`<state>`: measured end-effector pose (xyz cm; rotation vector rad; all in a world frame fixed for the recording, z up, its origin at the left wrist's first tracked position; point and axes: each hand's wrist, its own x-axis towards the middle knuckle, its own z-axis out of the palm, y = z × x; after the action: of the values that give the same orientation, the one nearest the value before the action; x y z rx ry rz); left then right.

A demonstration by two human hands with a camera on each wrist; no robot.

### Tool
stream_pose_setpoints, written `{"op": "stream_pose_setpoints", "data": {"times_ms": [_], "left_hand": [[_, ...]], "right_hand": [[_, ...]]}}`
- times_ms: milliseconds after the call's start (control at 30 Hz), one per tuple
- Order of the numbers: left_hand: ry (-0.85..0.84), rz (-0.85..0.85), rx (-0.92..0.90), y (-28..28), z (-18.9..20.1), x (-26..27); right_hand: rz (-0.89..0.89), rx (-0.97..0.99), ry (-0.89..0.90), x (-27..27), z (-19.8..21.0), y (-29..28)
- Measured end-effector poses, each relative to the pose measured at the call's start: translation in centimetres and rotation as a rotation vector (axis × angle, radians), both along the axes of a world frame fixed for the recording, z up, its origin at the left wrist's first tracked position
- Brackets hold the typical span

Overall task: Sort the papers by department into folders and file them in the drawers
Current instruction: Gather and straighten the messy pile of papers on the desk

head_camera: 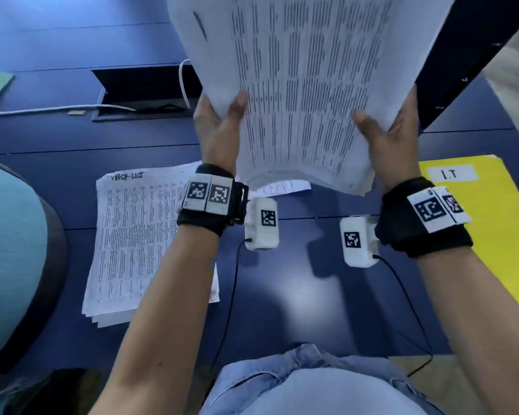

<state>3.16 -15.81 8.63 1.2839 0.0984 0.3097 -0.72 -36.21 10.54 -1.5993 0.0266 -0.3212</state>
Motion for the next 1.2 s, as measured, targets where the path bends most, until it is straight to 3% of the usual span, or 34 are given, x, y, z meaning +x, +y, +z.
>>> {"op": "stream_pose_setpoints", "data": {"times_ms": [100, 300, 433, 667, 833, 967, 1067, 1200], "left_hand": [[-0.053, -0.013, 0.009, 0.8, 1.3, -0.6], [0.038, -0.096, 0.019, 1.3, 0.5, -2.5], [0.102, -0.054, 0.093, 1.4, -0.4, -2.5], [0.362, -0.179, 0.314, 1.2, -3.5, -3.5], [0.289, -0.03, 0.354, 2.2, -1.4, -3.2], [0.242, 0.061, 0.34, 6.5, 1.1, -3.0], [0.274, 0.088, 0.381, 10.8, 2.2, -3.8], [0.456, 0.168, 0.414, 15.9, 0.8, -5.0]], "right_hand": [[-0.022, 0.047, -0.043, -0.4, -0.2, 1.2], [-0.082, 0.075, 0.013, -1.6, -2.0, 2.6], [-0.16, 0.013, -0.009, -1.2, -3.0, 2.7], [-0.126, -0.211, 0.256, -2.9, -7.6, 3.0], [-0.128, -0.223, 0.18, -2.0, -5.4, 4.3], [-0.015, -0.16, 0.134, -0.9, -4.4, 6.9], [0.151, -0.137, 0.26, -1.0, -4.3, 10.6], [0.369, -0.232, 0.419, -1.9, -5.6, 15.2]]}}
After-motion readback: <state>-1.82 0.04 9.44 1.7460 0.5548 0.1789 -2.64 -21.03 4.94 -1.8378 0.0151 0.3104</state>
